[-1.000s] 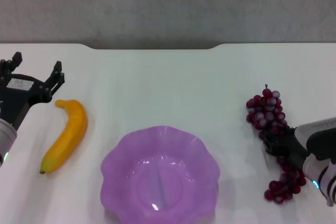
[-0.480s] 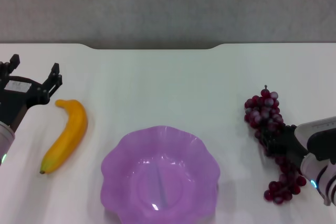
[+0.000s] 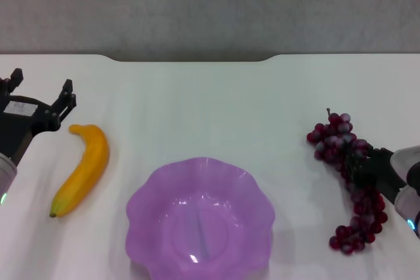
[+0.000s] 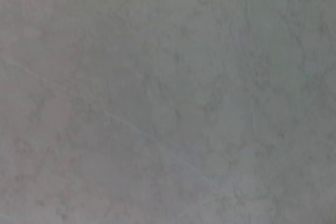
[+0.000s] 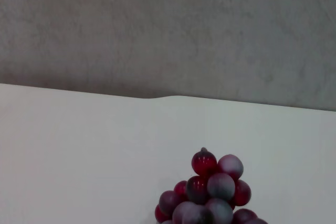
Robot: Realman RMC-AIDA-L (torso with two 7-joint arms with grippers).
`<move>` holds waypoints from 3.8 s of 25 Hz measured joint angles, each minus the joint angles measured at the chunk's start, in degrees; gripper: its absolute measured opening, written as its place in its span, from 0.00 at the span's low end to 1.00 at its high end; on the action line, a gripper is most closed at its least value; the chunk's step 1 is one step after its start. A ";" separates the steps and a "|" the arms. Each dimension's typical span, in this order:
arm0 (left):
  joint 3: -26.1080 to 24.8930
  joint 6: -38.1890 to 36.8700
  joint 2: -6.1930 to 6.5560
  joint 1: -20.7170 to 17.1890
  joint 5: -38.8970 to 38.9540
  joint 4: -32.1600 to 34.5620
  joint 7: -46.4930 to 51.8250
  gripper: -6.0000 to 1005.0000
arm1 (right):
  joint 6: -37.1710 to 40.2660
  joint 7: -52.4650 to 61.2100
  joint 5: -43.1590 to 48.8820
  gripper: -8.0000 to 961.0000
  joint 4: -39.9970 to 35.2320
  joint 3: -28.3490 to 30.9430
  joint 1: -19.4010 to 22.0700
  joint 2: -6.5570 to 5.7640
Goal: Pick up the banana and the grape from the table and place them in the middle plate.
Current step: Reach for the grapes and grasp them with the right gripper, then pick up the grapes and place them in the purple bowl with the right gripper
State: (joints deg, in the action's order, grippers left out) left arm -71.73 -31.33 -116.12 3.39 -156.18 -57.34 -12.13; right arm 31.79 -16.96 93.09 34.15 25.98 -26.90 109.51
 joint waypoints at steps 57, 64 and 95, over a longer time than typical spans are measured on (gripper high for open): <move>0.01 -0.04 0.10 -0.13 -0.09 -0.04 0.00 0.88 | 2.18 -26.72 1.12 0.23 14.92 12.08 6.73 -1.46; 0.01 -0.04 0.11 -0.10 -0.09 -0.05 0.00 0.88 | 2.11 -34.68 1.13 0.22 20.14 13.55 7.96 -1.34; -0.22 -0.04 0.13 0.10 -0.05 0.04 0.00 0.88 | 0.86 -69.68 1.22 0.21 40.73 5.65 10.47 4.74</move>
State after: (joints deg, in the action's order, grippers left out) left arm -71.95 -31.37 -115.99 3.48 -156.23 -57.30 -12.13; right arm 32.65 -86.64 94.32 74.89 31.64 -16.43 114.25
